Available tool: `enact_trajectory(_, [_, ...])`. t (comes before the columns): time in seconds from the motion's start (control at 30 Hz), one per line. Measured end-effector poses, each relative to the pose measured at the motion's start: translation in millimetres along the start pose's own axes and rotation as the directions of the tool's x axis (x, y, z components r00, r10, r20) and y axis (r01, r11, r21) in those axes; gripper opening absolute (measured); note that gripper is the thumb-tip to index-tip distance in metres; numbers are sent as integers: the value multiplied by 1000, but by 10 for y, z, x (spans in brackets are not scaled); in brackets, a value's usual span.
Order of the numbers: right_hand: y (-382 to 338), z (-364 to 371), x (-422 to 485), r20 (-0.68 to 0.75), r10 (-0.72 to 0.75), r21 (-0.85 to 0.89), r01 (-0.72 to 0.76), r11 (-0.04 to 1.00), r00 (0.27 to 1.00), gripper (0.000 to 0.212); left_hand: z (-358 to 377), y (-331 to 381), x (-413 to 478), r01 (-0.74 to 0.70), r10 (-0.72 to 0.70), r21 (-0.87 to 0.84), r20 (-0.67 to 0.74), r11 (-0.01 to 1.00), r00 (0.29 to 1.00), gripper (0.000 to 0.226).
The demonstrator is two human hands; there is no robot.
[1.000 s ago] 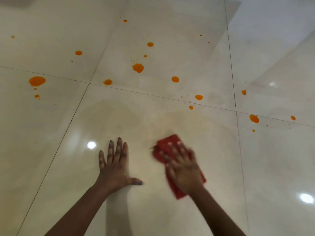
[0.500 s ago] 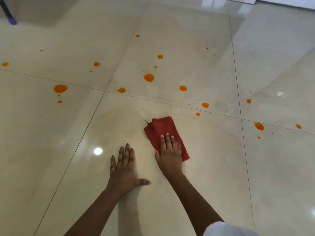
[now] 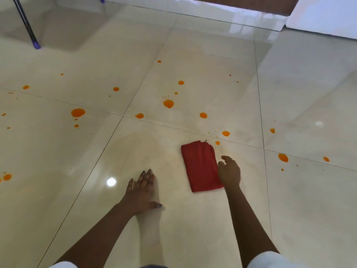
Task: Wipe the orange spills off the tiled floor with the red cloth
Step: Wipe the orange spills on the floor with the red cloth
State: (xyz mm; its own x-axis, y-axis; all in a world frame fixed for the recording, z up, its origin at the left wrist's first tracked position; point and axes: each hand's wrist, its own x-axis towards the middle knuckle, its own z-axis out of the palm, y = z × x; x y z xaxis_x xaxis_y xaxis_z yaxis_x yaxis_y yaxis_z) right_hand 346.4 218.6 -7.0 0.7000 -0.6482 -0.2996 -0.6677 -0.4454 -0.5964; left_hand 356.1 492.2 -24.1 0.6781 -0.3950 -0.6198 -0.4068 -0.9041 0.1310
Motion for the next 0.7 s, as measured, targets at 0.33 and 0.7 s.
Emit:
enact_trajectory(0.33, [327, 446, -269, 362, -388, -498, 527, 689, 848, 55, -291, 315, 288, -107, 109, 45, -37, 993, 993, 96])
enact_trajectory(0.7, [603, 348, 376, -45, -294, -536, 225, 814, 955, 67, -169, 1047, 861, -129, 127, -68, -28, 989, 991, 129])
